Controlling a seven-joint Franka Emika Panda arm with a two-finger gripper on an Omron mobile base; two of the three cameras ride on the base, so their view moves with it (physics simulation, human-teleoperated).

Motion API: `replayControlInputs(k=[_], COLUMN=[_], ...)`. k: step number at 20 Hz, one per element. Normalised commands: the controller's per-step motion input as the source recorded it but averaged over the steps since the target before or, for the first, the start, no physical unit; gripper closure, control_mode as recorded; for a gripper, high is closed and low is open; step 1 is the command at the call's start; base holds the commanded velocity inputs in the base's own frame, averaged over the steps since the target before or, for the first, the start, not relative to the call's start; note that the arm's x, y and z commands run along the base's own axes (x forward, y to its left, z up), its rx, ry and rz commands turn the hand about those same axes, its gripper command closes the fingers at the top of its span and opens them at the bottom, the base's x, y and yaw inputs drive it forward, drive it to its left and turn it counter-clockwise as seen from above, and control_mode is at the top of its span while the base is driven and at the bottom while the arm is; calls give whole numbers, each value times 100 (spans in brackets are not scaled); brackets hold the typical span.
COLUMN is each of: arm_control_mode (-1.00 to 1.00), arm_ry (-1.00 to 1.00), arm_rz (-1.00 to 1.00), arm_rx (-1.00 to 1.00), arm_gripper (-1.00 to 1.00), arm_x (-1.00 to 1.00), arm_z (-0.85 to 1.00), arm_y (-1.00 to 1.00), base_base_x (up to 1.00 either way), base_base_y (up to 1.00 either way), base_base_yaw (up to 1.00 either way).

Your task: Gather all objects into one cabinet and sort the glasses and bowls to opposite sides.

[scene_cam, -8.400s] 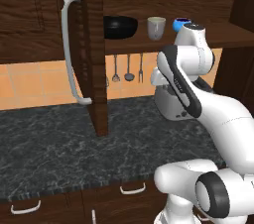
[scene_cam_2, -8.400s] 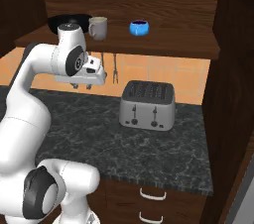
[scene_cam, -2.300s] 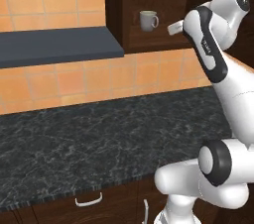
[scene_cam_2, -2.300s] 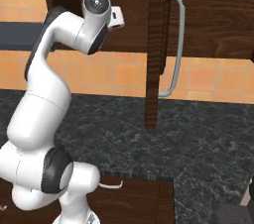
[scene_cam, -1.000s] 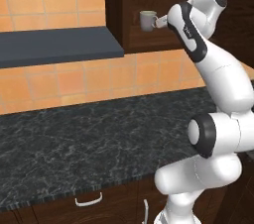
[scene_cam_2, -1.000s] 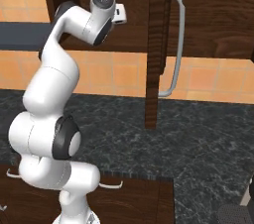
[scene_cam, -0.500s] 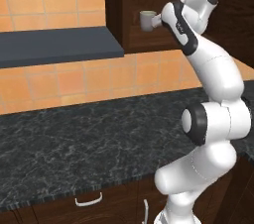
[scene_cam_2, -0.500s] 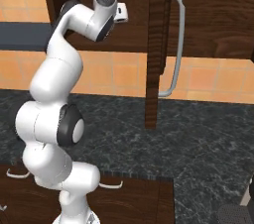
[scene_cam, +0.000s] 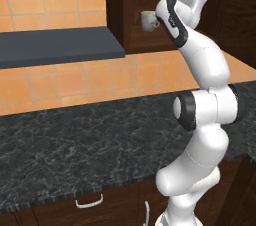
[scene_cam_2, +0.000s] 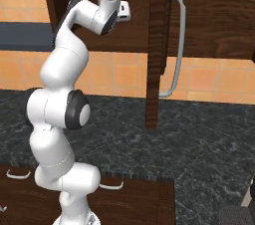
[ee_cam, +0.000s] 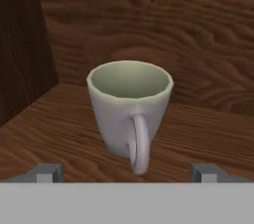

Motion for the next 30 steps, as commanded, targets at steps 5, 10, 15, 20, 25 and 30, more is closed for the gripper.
replayControlInputs(k=[5, 10, 15, 20, 25, 30], arm_control_mode=[-100, -100, -100, -100, -100, -100], arm_ry=[0, 0, 0, 0, 0, 0], arm_rz=[0, 0, 0, 0, 0, 0], arm_rx=[0, 0, 0, 0, 0, 0], arm_gripper=[-100, -100, -100, -100, -100, 100], arm_x=[20, 32, 24, 6, 0, 0], arm_z=[0, 0, -2, -1, 0, 0], arm_y=[0, 0, 0, 0, 0, 0], base_base_x=[0, 0, 0, 0, 0, 0], base_base_y=[0, 0, 0, 0, 0, 0], base_base_yaw=[0, 0, 0, 0, 0, 0])
